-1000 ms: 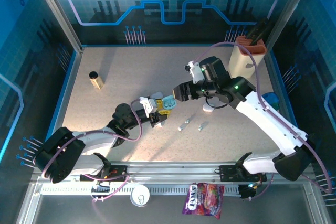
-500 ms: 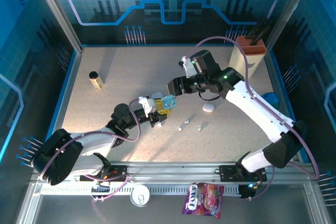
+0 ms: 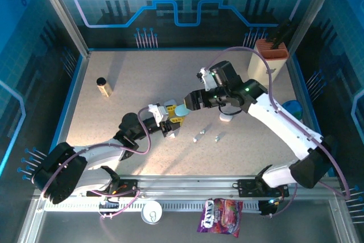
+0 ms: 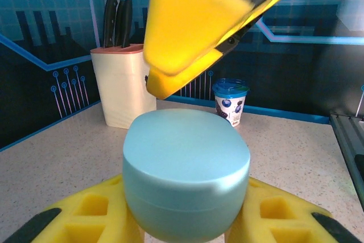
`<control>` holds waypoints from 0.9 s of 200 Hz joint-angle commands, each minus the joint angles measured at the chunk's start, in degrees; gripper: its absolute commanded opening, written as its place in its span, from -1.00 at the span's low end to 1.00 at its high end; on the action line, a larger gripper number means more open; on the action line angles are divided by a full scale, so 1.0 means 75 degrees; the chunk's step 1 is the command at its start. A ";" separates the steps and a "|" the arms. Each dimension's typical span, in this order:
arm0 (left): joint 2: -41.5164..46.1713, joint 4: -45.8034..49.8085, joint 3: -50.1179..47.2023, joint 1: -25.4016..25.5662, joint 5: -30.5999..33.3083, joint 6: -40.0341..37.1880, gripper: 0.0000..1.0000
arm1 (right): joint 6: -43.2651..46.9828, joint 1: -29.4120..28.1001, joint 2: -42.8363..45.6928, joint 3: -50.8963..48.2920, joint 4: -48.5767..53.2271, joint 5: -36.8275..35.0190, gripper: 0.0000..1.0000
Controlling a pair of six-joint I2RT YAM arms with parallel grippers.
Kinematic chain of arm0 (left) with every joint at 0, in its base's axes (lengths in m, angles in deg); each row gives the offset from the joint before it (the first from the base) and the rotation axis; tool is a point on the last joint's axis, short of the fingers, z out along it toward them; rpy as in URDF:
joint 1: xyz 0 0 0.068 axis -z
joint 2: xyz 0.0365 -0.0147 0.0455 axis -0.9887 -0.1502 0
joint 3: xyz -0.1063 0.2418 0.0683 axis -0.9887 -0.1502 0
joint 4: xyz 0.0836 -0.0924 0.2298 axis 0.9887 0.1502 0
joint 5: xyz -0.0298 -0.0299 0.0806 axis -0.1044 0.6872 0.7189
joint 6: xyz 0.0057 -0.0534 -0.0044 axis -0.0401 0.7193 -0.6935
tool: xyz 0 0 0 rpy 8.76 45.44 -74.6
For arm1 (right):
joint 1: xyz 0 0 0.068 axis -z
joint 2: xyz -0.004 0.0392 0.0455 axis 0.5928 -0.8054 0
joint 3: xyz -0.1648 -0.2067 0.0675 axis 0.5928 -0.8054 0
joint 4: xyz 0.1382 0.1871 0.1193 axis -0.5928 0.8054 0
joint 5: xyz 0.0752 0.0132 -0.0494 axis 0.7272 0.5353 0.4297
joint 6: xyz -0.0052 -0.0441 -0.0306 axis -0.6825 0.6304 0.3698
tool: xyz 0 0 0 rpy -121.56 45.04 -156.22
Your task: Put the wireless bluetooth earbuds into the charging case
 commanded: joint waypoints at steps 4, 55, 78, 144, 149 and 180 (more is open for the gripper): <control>0.0085 -0.0350 0.0220 0.0046 0.0099 0.0237 -0.55 | -0.0809 0.0193 0.0328 -0.0485 -0.1012 0.1196 0.58; -0.0115 -0.0802 0.0212 0.0051 0.0227 0.0430 -0.56 | -0.1800 0.0216 0.0445 -0.1406 -0.2159 0.2357 0.48; -0.0205 -0.1032 0.0200 0.0040 0.0280 0.0499 -0.56 | -0.2353 0.0210 0.0500 -0.1927 -0.2980 0.2724 0.42; -0.0242 -0.1228 0.0126 0.0041 0.0201 0.0429 -0.55 | -0.3386 0.0275 0.0746 -0.2891 -0.4505 0.2804 -0.05; -0.0253 -0.1232 0.0137 0.0041 0.0177 0.0440 -0.55 | -0.3438 0.0273 0.0748 -0.2935 -0.4617 0.2813 -0.08; -0.0256 -0.1143 0.0161 0.0051 0.0070 0.0441 -0.55 | -0.3742 0.0298 0.0722 -0.3152 -0.5061 0.2864 -0.28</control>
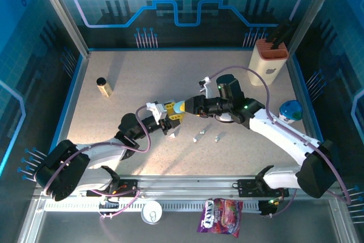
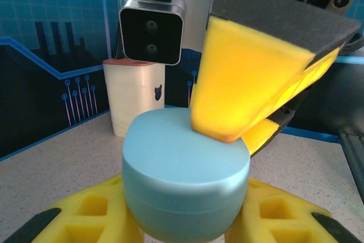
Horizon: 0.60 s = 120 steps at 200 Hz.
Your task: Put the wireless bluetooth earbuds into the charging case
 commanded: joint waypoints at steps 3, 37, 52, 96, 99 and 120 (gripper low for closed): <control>-0.0012 -0.0465 0.0155 0.0050 -0.0218 0.0047 -0.55 | -0.0391 0.0082 0.0046 -0.0215 -0.0611 0.0088 -0.30; 0.0012 -0.0287 0.0161 0.0043 -0.0213 0.0030 -0.54 | -0.0524 0.0094 0.0138 -0.0396 -0.0890 0.0013 -0.48; 0.0023 -0.0175 0.0178 0.0048 -0.0184 -0.0016 -0.52 | -0.0455 0.0109 0.0204 -0.0442 -0.0854 -0.0082 -0.53; 0.0174 0.0210 0.0205 0.0043 -0.0184 -0.0174 -0.16 | -0.0163 0.0195 0.0425 -0.0582 -0.0743 -0.0566 -0.66; 0.0184 0.0231 0.0197 0.0052 -0.0173 -0.0181 -0.13 | -0.0150 0.0212 0.0452 -0.0595 -0.0738 -0.0603 -0.67; 0.0245 0.0414 0.0193 0.0048 -0.0163 -0.0166 0.01 | -0.0157 0.0373 0.0548 -0.0771 -0.0834 -0.0799 -0.74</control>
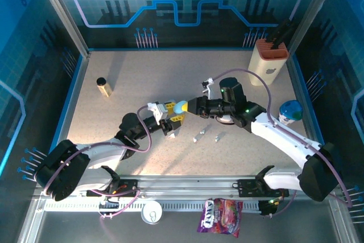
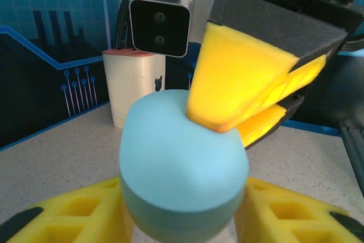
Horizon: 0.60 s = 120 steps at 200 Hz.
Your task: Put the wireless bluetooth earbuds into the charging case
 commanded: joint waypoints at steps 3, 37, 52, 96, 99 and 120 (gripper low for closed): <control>0.0253 0.0147 0.0190 0.0045 -0.0189 -0.0100 0.03 | 0.0169 0.0300 0.0244 -0.0228 -0.0181 -0.0493 -0.74; 0.0310 0.0314 0.0109 0.0040 -0.0168 -0.0059 0.40 | 0.0284 0.0806 0.0165 -0.0712 -0.0277 -0.0696 -0.75; 0.0387 0.0450 0.0035 0.0041 -0.0087 -0.0076 0.57 | 0.0475 0.1101 0.0055 -0.0885 -0.0209 -0.0990 -0.75; 0.0777 0.1153 -0.0154 0.0050 0.0331 -0.0097 0.95 | 0.1098 0.1698 -0.0726 -0.0971 -0.0085 -0.1688 -0.71; 0.0815 0.1234 -0.0160 0.0047 0.0384 -0.0099 0.95 | 0.1121 0.1732 -0.0791 -0.0972 -0.0109 -0.1698 -0.71; 0.0971 0.1782 -0.0123 0.0049 0.0652 -0.0155 0.96 | 0.1349 0.1877 -0.1336 -0.0796 -0.0143 -0.1847 -0.71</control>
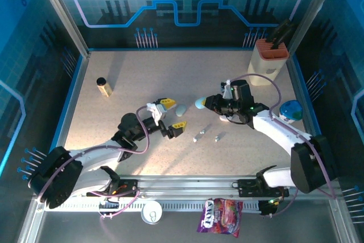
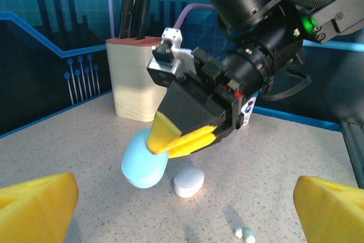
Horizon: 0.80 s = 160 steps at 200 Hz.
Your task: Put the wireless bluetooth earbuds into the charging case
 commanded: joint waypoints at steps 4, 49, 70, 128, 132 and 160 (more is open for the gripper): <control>0.0274 0.0780 -0.0070 0.0030 0.0468 -0.0162 0.97 | 0.0550 0.0218 -0.0595 0.0151 -0.0076 -0.0411 -0.71; 0.0167 0.2245 0.0448 -0.0021 0.1059 -0.0233 0.99 | 0.1091 0.0303 -0.1979 0.1096 0.0150 -0.0780 -0.73; 0.0014 0.2656 0.0654 -0.0048 0.1340 -0.0129 0.99 | 0.1174 0.0348 -0.2602 0.1457 0.0192 -0.0828 -0.73; -0.0496 0.4278 0.1532 -0.0082 0.2267 0.0178 0.99 | 0.1092 0.0638 -0.3793 0.2005 0.0133 -0.0549 -0.64; -0.0535 0.4375 0.1584 -0.0085 0.2307 0.0198 0.99 | 0.1090 0.0651 -0.3818 0.2014 0.0126 -0.0520 -0.60; -0.0955 0.5300 0.2163 -0.0081 0.2224 0.0191 0.98 | 0.1144 0.0804 -0.3829 0.2082 0.0195 -0.0327 -0.11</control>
